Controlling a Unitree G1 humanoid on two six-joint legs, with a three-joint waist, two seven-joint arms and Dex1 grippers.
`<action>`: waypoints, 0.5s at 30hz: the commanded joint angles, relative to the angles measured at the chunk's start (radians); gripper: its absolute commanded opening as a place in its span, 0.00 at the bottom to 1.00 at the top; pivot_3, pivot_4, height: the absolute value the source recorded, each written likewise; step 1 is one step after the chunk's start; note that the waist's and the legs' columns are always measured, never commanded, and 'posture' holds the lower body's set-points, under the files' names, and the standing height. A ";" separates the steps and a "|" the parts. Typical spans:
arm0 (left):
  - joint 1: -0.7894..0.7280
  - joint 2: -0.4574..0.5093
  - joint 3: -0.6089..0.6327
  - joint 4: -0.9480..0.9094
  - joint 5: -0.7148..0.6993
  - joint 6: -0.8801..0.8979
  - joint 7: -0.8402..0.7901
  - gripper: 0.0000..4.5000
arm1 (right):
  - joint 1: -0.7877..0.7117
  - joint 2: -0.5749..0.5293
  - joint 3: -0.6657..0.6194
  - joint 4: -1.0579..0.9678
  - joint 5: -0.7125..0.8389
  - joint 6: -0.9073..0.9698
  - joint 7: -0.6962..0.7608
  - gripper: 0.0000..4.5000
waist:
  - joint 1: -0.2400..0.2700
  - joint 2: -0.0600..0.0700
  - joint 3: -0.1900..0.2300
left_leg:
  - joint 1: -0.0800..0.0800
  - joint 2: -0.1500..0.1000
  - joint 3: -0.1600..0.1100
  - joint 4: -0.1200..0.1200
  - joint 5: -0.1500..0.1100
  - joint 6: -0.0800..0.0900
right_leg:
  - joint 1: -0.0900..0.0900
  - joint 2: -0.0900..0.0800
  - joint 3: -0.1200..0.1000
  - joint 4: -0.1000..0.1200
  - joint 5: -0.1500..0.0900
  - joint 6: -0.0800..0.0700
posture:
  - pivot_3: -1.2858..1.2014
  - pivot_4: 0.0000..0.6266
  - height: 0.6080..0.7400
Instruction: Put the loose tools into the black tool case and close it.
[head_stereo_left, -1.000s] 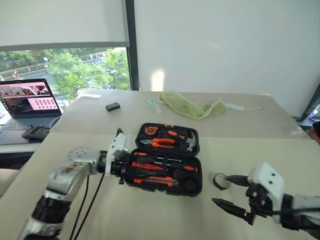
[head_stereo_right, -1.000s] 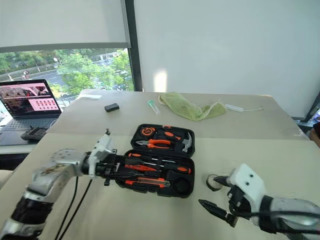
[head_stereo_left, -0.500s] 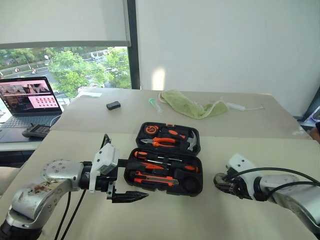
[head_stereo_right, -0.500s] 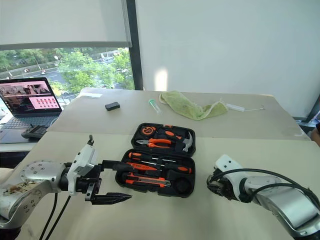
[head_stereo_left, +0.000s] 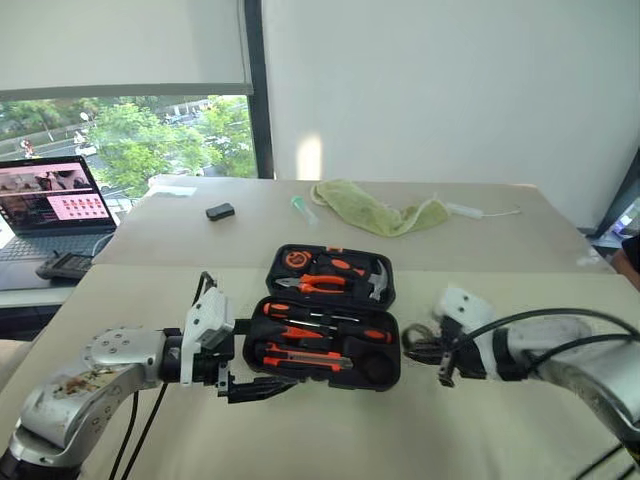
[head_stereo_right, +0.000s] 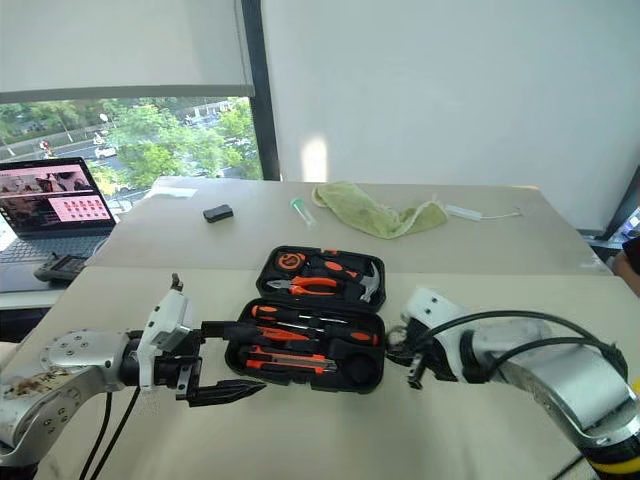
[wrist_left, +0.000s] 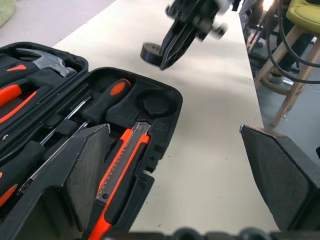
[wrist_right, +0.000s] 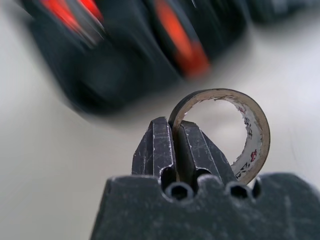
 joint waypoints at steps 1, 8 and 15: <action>0.012 0.022 0.024 0.014 0.017 -0.043 -0.018 1.00 | -0.106 0.067 0.149 0.014 -0.022 0.089 -0.032 0.01 | 0.001 0.000 0.000 | 0.000 0.000 0.000 0.000 0.000 0.000 | 0.000 0.000 0.000 0.000 0.000 0.000 | 0.52 0.24 1.00; 0.087 0.050 0.135 0.002 -0.090 0.005 -0.038 1.00 | -0.128 0.054 0.305 0.032 -0.092 0.078 -0.001 0.01 | 0.004 0.001 0.001 | -0.004 -0.002 0.000 0.001 0.003 -0.005 | -0.002 -0.005 -0.004 -0.001 0.000 -0.001 | 0.52 0.24 1.00; 0.222 0.068 0.216 0.019 -0.054 -0.056 -0.074 1.00 | -0.163 0.084 0.422 0.112 -0.188 0.003 0.042 0.09 | 0.000 0.001 0.001 | -0.003 -0.002 0.000 0.000 0.003 -0.006 | -0.002 -0.004 -0.006 -0.001 -0.001 -0.001 | 0.52 0.24 1.00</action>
